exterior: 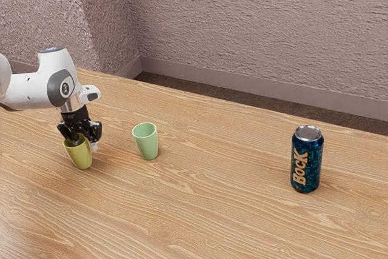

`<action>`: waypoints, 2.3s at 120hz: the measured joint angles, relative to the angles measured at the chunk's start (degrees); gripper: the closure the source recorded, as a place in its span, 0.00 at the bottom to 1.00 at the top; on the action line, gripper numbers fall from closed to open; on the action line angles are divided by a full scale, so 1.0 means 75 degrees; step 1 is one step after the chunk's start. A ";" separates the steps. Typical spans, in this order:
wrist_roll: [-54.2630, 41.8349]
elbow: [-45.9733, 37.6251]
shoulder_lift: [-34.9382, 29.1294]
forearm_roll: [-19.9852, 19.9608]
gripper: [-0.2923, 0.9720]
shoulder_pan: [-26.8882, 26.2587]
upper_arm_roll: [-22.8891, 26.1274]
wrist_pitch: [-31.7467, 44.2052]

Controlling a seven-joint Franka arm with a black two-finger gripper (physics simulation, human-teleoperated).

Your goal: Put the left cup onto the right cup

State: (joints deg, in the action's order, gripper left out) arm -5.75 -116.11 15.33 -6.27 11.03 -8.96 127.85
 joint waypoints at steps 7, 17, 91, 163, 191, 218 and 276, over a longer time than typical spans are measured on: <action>0.0005 -0.0001 0.0000 -0.0005 0.68 0.0001 0.0000 0.0007; 0.0013 -0.0019 -0.0008 -0.0008 0.75 0.0004 -0.0014 0.0010; 0.0251 0.0397 -0.0253 0.0485 0.85 -0.0057 0.0406 -0.0354; 0.0996 0.3491 0.0494 0.1289 0.85 -0.1511 0.1135 -0.2891; 0.1204 0.4104 0.0980 0.1388 0.85 -0.1610 0.1129 -0.3315; 0.1336 0.4571 0.1350 0.1435 0.85 -0.1610 0.1096 -0.3502; 0.1492 0.4732 0.1559 0.1488 0.85 -0.1625 0.1089 -0.3554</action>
State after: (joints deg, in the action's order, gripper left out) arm 5.44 -80.62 27.03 4.89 -1.16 -0.79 101.20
